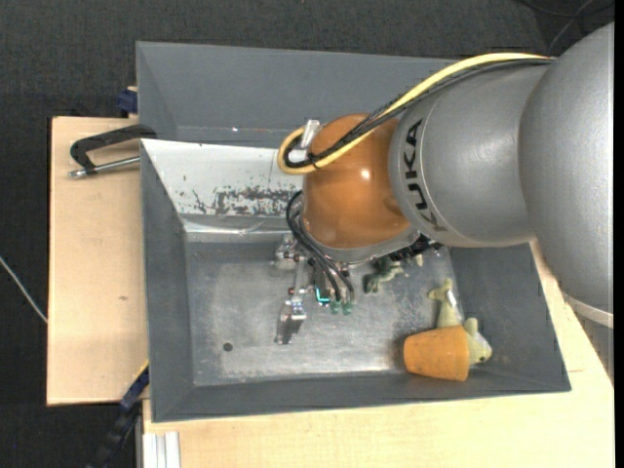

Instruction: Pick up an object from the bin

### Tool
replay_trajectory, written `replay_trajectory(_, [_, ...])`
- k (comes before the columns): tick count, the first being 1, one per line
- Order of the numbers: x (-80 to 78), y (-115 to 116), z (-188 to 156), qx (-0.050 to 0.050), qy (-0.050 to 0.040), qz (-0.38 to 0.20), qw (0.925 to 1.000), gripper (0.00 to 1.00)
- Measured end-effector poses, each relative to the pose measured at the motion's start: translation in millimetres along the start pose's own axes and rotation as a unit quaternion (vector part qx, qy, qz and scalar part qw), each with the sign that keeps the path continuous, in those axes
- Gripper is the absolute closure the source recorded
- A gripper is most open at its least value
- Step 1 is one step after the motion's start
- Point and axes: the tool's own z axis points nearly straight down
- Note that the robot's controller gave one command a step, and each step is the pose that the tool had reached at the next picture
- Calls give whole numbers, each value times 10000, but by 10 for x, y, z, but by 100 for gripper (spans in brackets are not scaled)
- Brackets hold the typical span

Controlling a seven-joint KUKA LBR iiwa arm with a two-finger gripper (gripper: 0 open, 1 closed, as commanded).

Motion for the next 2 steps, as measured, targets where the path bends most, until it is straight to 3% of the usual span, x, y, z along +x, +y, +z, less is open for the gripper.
replay_trajectory(1, [-538, 778, 32, -22, -78, -943, 9955, 0])
replay_trajectory(2, [196, 2, 557, 25, 18, -891, 9960, 0])
